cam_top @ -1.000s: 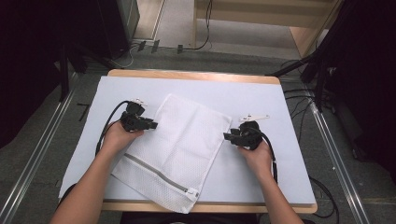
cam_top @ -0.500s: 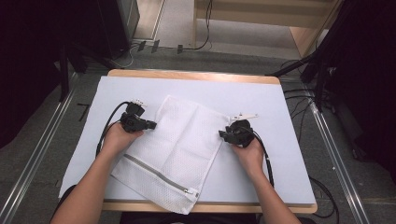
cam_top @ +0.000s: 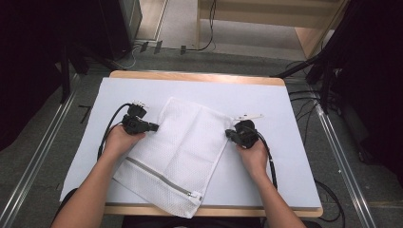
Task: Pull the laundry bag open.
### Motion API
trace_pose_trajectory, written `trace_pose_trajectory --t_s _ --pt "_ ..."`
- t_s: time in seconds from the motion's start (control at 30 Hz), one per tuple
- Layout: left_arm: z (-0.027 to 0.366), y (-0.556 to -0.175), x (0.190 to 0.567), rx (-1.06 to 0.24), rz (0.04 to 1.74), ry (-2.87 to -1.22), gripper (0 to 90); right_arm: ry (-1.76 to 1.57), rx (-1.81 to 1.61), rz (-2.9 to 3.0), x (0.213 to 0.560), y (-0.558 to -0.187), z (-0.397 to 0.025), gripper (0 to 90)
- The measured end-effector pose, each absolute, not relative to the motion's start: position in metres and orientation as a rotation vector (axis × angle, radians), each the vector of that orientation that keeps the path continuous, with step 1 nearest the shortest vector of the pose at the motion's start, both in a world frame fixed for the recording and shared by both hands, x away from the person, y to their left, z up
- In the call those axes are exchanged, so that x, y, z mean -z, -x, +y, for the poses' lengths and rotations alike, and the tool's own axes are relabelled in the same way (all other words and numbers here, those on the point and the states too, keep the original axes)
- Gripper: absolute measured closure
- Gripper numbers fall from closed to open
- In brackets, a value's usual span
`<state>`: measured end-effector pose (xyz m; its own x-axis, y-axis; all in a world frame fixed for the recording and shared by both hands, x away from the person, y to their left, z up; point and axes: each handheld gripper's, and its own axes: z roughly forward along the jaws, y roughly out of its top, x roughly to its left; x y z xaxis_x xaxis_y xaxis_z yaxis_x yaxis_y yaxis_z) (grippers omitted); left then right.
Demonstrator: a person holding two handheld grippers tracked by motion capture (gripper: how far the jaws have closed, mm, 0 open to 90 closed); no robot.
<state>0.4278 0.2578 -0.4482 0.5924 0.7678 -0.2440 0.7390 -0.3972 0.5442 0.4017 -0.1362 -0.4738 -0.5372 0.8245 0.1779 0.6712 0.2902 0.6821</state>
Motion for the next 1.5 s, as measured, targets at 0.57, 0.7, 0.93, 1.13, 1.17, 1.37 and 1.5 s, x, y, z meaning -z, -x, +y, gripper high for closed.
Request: trace_pose_trajectory --t_s 0.57,0.7,0.93,1.13,1.17,1.37,1.5 --pt "0.261 -0.416 0.440 -0.067 1.186 -2.133 89.5 -1.401 -1.079 2.361 0.462 -0.421 -0.148 90.0" --pt "0.258 -0.408 0.439 -0.076 1.184 -2.126 89.5 -1.412 -1.094 2.366 0.462 -0.432 -0.150 90.0" --pt "0.258 -0.400 0.438 -0.084 1.192 -2.107 89.5 -1.403 -1.069 2.382 0.462 -0.449 -0.145 90.0" --pt "0.260 -0.391 0.441 -0.062 1.196 -2.100 89.3 -1.399 -1.096 2.394 0.459 -0.469 -0.140 90.0" --pt "0.260 -0.391 0.441 -0.070 1.196 -2.098 89.3 -1.394 -1.091 2.397 0.459 -0.473 -0.139 90.0" --pt "0.259 -0.391 0.441 -0.118 1.219 -2.064 89.3 -1.372 -1.088 2.387 0.459 -0.483 -0.135 90.0" --pt "0.258 -0.395 0.442 -0.120 1.234 -2.033 89.3 -1.387 -1.079 2.366 0.459 -0.493 -0.134 90.0"
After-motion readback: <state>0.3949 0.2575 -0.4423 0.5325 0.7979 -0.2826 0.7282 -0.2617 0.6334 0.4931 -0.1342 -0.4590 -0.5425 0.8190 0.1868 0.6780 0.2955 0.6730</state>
